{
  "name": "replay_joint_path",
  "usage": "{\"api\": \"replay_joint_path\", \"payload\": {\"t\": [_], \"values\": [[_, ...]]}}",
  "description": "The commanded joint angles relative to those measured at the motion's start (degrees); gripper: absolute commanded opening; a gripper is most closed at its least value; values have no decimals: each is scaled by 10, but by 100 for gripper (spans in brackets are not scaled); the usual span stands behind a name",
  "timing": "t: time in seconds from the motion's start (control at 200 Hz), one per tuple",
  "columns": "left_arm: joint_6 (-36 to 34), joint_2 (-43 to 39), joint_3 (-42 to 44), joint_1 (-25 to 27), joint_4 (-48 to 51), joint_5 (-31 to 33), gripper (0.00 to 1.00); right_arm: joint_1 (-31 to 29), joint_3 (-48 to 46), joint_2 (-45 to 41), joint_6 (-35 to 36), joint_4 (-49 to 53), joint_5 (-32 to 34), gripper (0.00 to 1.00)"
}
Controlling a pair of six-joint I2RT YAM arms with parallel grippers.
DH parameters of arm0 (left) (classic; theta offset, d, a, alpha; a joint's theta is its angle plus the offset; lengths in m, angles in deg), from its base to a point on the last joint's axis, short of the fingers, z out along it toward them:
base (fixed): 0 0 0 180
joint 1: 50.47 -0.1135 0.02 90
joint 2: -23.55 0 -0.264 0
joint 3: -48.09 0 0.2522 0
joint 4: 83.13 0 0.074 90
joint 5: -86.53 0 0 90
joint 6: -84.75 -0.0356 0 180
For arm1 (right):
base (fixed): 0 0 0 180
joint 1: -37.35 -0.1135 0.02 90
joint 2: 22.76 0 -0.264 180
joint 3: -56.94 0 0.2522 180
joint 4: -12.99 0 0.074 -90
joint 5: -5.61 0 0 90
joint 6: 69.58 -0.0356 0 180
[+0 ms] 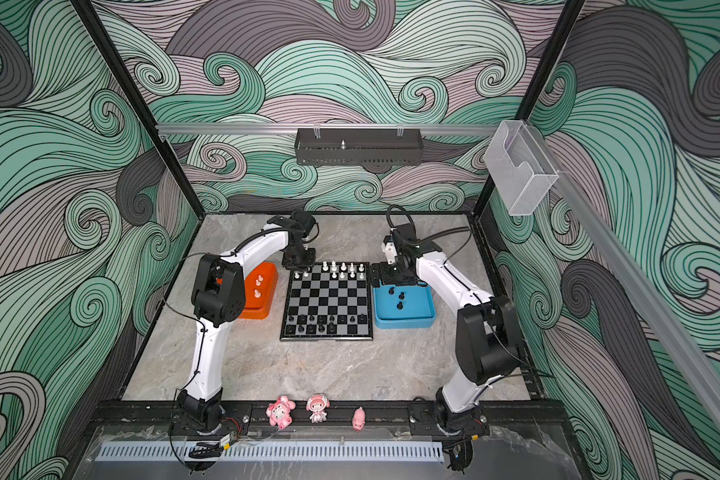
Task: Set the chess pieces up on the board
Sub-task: 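Lower the white pawn onto a square in the board's second-farthest row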
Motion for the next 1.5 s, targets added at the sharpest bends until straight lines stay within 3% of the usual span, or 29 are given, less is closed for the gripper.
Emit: {"api": "replay_joint_path", "payload": {"t": [0.0, 1.496], "values": [[4, 15, -1, 8, 0, -3, 14, 3, -7, -9, 1, -1, -6, 96], [7, 17, 4, 12, -2, 16, 14, 5, -10, -11, 1, -2, -7, 96]]}}
